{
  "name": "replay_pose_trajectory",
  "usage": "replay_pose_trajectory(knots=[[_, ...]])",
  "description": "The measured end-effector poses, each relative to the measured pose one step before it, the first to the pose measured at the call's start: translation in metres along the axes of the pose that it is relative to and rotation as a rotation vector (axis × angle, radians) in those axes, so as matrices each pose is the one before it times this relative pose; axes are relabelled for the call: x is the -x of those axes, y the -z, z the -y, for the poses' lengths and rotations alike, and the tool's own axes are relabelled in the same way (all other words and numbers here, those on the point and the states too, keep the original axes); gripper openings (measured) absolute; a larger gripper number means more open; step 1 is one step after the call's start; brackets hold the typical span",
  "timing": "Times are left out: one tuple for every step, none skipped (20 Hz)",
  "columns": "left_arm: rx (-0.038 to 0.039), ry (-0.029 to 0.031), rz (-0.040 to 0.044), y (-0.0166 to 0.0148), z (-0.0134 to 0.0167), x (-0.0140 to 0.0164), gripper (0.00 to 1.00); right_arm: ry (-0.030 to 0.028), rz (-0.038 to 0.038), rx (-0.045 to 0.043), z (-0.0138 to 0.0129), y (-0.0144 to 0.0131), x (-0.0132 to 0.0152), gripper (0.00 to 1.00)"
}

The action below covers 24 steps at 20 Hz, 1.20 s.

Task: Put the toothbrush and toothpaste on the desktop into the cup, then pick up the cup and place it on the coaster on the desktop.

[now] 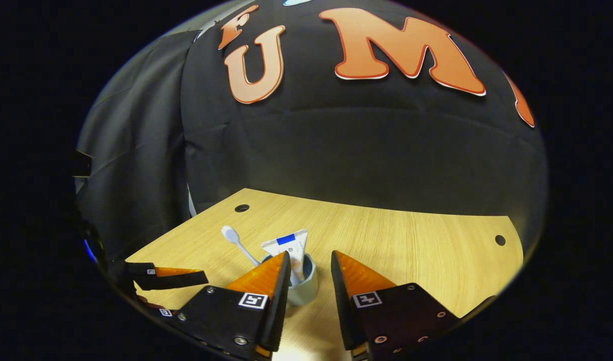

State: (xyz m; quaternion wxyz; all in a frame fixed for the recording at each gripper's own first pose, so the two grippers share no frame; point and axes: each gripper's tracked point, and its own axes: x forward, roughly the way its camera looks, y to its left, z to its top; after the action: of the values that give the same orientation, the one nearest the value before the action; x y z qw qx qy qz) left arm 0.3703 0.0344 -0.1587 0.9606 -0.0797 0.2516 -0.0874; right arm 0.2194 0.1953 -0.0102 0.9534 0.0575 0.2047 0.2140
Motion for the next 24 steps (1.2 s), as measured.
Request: replay_pose_trajectory(knots=[[-0.0069,0.00861,-0.014,-0.00094,0.00546,-0.00295,0.97,-0.00488,0.01442,-0.00239,0.00252,-0.00587,0.01073,0.54],[-0.00776,0.01087,-0.02164,-0.00054,0.00518,-0.00267,0.97,-0.00433,0.01708,-0.0005,0.00284,-0.00571,0.01091,0.57],[0.00542,0.00542,-0.01012,-0.0028,0.00327,-0.00268,0.97,0.0061,0.01827,0.00011,0.0058,-0.00632,0.01023,0.66],[0.00698,0.00969,-0.01934,-0.00408,0.00155,-0.00488,0.96,0.00804,0.01573,-0.00232,0.00709,-0.00761,0.00924,0.7],[0.00699,0.00552,-0.01704,-0.00391,0.00262,-0.00438,0.97,0.00715,0.01267,-0.00417,0.00675,-0.00664,0.01098,0.76],[0.00451,0.0047,-0.02213,-0.00349,0.00279,-0.00138,0.97,0.00791,0.01151,-0.00572,0.0061,-0.00615,0.01042,0.78],[0.00431,0.00263,-0.02286,-0.00393,0.00283,-0.0022,0.97,0.00906,0.01309,-0.00267,0.00717,-0.00728,0.01067,0.82],[0.00834,0.00395,-0.03411,0.0004,0.00426,-0.00491,0.97,0.00972,0.01803,0.00569,0.00796,-0.00706,0.009,0.83],[0.02824,0.01848,-0.03952,0.00109,0.00757,-0.00561,0.97,0.01956,0.01473,0.01089,0.01022,-0.00531,0.00931,0.84],[0.03028,0.01928,-0.05803,0.00314,0.00794,-0.00486,0.96,0.01791,0.00849,0.0061,0.01082,-0.00349,0.00946,0.85],[0.03538,0.00532,-0.04062,0.0038,0.00127,-0.00254,0.97,0.00976,0.00798,0.00159,0.00746,-0.0017,0.00834,0.87],[0.02287,-0.00944,-0.03298,0.00075,-0.00221,-0.0039,0.97,0.00724,0.00819,-0.00074,0.0068,-0.00071,0.00843,0.87],[0.0147,-0.02699,-0.03208,0.00123,-0.00419,-0.0042,0.97,0.00448,0.00709,-0.00105,0.00545,-0.00195,0.00948,0.87],[0.01041,-0.02189,-0.03061,0.00223,-0.00343,-0.00587,0.96,0.00292,0.00731,0.00206,0.00574,-0.00139,0.00654,0.87],[0.02258,-0.01847,-0.03588,0.00363,-0.00155,-0.00408,0.97,0.00023,0.00767,0.00572,0.00442,-0.00157,0.00715,0.87],[0.02459,-0.00378,-0.03192,0.00424,0.00295,-0.00333,0.97,-0.00207,0.00761,0.00636,0.00314,-0.00163,0.00797,0.88],[0.01522,-0.02192,-0.03772,0.00343,-0.00158,-0.00195,0.96,-0.00507,0.00548,0.00928,0.00148,-0.00092,0.00675,0.89],[0.00775,-0.0198,-0.01413,-0.00074,-0.0013,-0.00474,0.95,-0.00133,0.00888,0.01202,0.00276,-0.0013,0.00505,0.89],[-0.00453,-0.03219,-0.01696,-0.00117,-0.00272,-0.00341,0.97,0.00585,0.01096,0.01105,0.00396,-0.00214,0.00436,0.9],[-0.00274,-0.02561,-0.00691,-0.00303,-0.00111,-0.00411,0.97,0.00452,0.00974,0.00674,0.00421,-0.002,0.00425,0.91],[-0.00311,-0.02199,-0.01795,0.00035,-0.00092,-0.00323,0.97,-0.00125,0.00252,0.001,0.003,-0.00077,0.00537,0.91],[0.00314,-0.01794,-0.01685,-0.0002,-0.00007,-0.00337,0.96,-0.00775,0.00568,-0.0044,0.00004,-0.00074,0.00309,0.91],[0.00618,-0.01496,-0.01573,-0.00073,-0.00011,-0.00166,0.96,-0.00608,0.00266,-0.00166,0.00055,-0.00047,0.00376,0.91],[0.00396,-0.01593,-0.01029,-0.00212,-0.00063,-0.00206,0.96,-0.00255,0.00529,0.00197,0.00131,-0.00039,0.00273,0.91]])
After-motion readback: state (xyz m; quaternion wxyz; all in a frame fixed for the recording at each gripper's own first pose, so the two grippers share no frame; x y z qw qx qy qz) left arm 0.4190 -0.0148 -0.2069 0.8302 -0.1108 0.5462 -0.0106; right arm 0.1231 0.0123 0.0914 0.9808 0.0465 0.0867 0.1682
